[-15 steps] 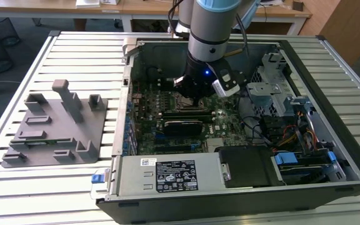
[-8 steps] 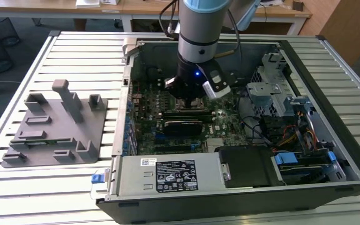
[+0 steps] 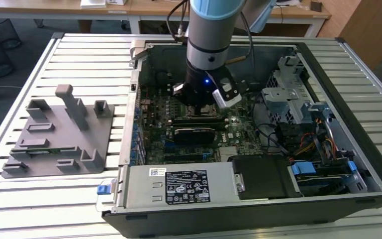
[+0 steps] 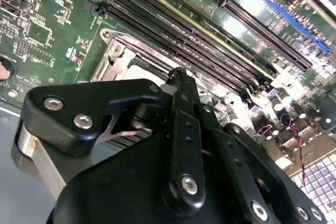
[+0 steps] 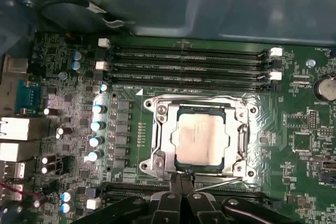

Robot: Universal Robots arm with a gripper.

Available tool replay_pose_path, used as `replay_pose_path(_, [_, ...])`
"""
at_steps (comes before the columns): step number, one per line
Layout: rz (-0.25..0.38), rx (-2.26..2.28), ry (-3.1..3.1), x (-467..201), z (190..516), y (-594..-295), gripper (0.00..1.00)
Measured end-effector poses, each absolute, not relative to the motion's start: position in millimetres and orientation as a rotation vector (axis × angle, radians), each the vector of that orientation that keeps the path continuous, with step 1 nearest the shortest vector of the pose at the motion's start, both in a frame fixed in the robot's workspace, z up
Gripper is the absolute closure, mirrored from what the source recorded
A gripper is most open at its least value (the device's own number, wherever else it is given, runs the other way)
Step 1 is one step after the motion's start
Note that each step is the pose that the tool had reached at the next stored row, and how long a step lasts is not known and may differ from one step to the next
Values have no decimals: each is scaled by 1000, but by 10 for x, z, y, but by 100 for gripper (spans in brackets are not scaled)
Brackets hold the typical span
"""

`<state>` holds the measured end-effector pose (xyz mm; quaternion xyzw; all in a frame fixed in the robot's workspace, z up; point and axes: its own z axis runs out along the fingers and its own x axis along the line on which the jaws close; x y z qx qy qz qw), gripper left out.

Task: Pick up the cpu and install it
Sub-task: 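Install the second cpu locking lever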

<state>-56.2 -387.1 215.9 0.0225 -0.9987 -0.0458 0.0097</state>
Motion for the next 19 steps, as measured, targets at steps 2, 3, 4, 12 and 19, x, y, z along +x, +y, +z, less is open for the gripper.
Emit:
replay_pose_path(2, [-143, 70, -3118, -566, 2159, -3887, 89])
replay_pose_path(3, [-143, 70, -3118, -570, 2160, -3895, 89])
replay_pose_path(4, [-143, 70, -3118, -578, 2160, -3901, 89])
replay_pose_path(12, [-143, 73, -3118, -652, 2160, -3963, 89])
replay_pose_path(19, [-164, 73, -3117, -658, 2160, -4007, 89])
